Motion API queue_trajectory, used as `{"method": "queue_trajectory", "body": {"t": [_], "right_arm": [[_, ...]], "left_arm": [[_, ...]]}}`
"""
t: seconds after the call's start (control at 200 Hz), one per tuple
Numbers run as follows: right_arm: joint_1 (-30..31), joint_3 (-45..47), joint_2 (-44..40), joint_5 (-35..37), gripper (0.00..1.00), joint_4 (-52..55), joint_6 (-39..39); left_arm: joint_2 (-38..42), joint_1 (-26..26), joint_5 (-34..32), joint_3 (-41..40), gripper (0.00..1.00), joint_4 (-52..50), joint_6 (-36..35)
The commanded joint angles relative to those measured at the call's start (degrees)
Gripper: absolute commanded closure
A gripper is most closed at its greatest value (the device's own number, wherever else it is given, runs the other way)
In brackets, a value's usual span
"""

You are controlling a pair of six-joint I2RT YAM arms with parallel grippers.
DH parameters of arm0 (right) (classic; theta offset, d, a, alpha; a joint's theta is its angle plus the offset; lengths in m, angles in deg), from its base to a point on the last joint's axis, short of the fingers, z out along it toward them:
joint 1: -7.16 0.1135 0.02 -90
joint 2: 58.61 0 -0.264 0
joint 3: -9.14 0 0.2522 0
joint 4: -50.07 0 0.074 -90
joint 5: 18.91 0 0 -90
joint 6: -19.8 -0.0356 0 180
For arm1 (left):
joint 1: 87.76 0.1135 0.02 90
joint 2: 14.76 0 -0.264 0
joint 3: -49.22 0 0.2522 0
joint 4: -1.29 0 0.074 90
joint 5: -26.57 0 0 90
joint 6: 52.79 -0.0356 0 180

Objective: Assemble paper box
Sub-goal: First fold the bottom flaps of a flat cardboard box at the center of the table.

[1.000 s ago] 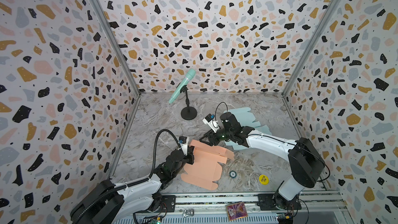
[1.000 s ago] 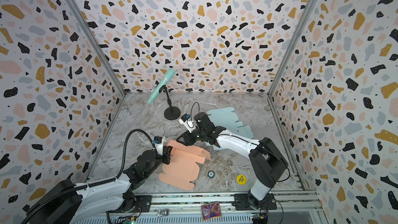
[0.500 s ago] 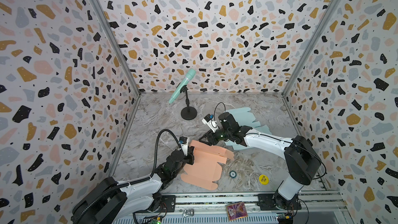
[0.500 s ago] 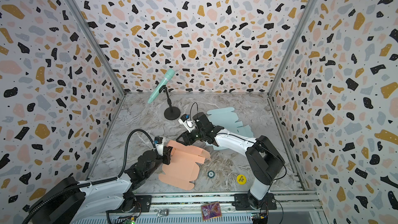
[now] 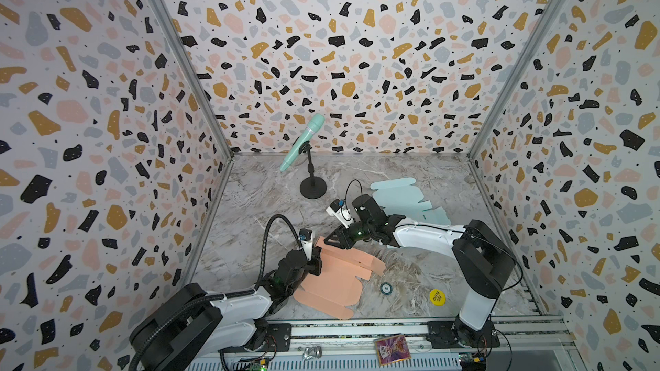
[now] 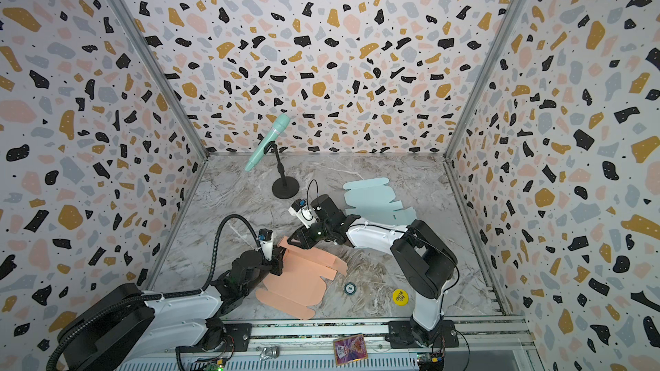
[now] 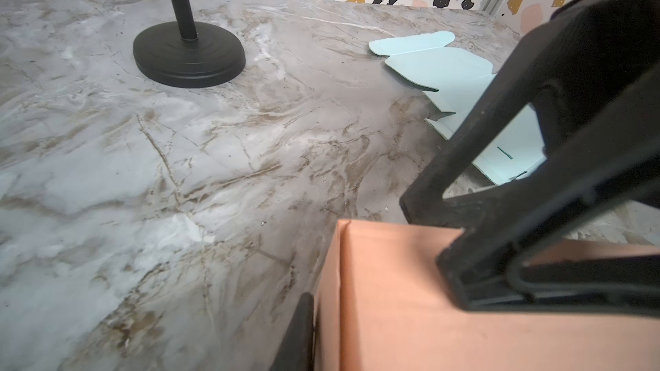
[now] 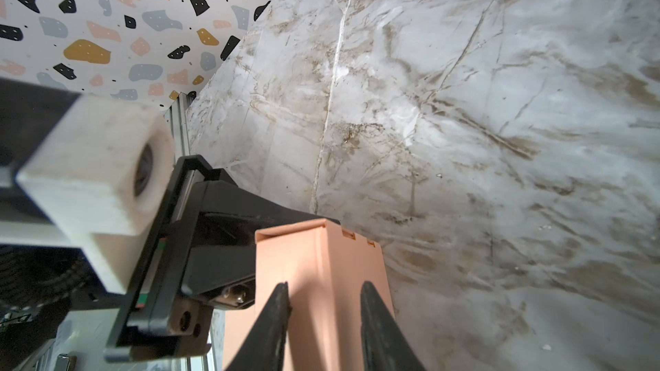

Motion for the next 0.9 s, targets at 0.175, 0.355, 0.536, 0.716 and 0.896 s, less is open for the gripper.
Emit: {"method": "queue_trajectory", "body": {"t": [0.175, 0.355, 0.536, 0.716, 0.896], "right_arm": [[0.3, 2.3, -1.4, 1.2, 0.67, 1.0, 0.7], [0.7, 2.3, -1.4, 1.3, 0.67, 0.9, 0.6], [1.9, 2.4, -1.1, 1.9, 0.68, 0.8, 0.4], [2.2, 3.3, -1.7, 2.5, 0.68, 0.4, -0.1], [2.2, 3.5, -2.0, 3.0, 0.68, 0.5, 0.1]], "left_arm": [[1.8, -0.3, -3.7, -1.9, 0.81, 5.3, 0.4], [2.9, -0.3, -4.4, -2.5, 0.87, 4.5, 0.2], [2.7, -0.3, -4.9, -3.2, 0.79, 5.7, 0.6], [0.3, -0.3, -4.8, -3.1, 0.79, 7.1, 0.5], [-1.5, -0.3, -4.9, -3.8, 0.86, 9.0, 0.8]]}}
